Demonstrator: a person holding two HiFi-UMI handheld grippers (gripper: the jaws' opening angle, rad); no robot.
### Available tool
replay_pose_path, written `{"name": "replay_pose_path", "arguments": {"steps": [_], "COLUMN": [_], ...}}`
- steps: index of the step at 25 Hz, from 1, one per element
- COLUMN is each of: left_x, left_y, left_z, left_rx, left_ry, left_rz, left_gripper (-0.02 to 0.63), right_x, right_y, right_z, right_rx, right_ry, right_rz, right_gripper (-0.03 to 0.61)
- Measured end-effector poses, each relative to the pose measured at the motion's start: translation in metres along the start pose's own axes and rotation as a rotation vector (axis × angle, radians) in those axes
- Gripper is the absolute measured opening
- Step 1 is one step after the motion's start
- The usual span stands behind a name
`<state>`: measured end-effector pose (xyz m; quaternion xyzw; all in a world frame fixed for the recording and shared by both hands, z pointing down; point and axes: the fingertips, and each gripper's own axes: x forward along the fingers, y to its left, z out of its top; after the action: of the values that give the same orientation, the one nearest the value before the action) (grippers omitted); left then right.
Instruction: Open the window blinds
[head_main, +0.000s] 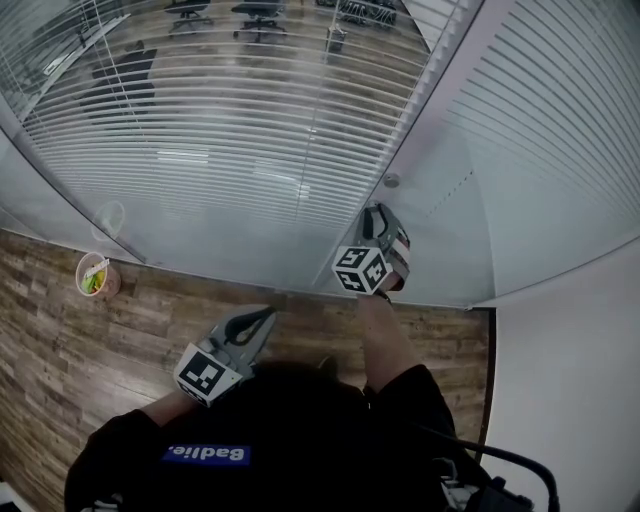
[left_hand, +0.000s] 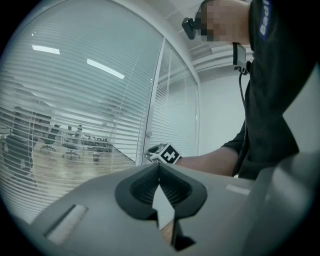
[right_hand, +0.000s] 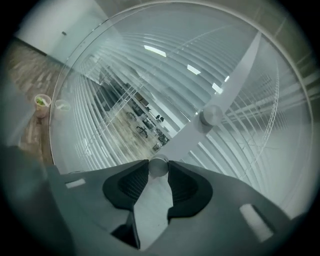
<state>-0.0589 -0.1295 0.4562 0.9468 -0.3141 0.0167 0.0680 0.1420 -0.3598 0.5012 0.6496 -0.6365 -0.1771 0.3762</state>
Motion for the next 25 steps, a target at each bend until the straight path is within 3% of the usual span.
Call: {"name": "replay_pose_path", "arguments": {"steps": [4,6,7,10,12,17,25], "left_x": [0.0,-0.001,-0.001,-0.003,-0.005,-0.007,-0.009], "left_y": [0.001,0.001,0.001,0.003,0.003,0.004,0.001], "left_z": [0.002,0.002,0.003,0.001,-0.001,-0.002,-0.003], "left_rx": [0.012,0.018,0.02,0.022,0.015,0.014,0.011], "left_ry": [0.007,0.01,0.01,0.017,0.02,0.022,0.026], "left_rz": [0.003,0.006,0.01,0.015,0.017,0.021,0.022], "left_gripper": [0.0,0.0,0.0,0.0,0.0,0.0,0.0], "right_x": [0.0,-0.001,-0.001,-0.004,-0.006,-0.006,-0.002], "right_y": [0.002,0.002,0.001,-0.004,-0.007,-0.012,-0.015], "right_z": [0.0,-0.001,-0.001,-0.003,-0.002,-0.004,-0.006], "right_rx": [-0.165,-0.138,-0.063,0.324,0.515,0.72,0.904], "right_ry": [-0.007,-0.016,-0.021,-0.048,-0.08,-0.089,-0.066], "right_rz": [-0.026,-0.016,0.001,0.088,0.131,0.155,0.165], "right_gripper": [0.127,0.13,0.132,0.185,0.192,0.181,0.127]}}
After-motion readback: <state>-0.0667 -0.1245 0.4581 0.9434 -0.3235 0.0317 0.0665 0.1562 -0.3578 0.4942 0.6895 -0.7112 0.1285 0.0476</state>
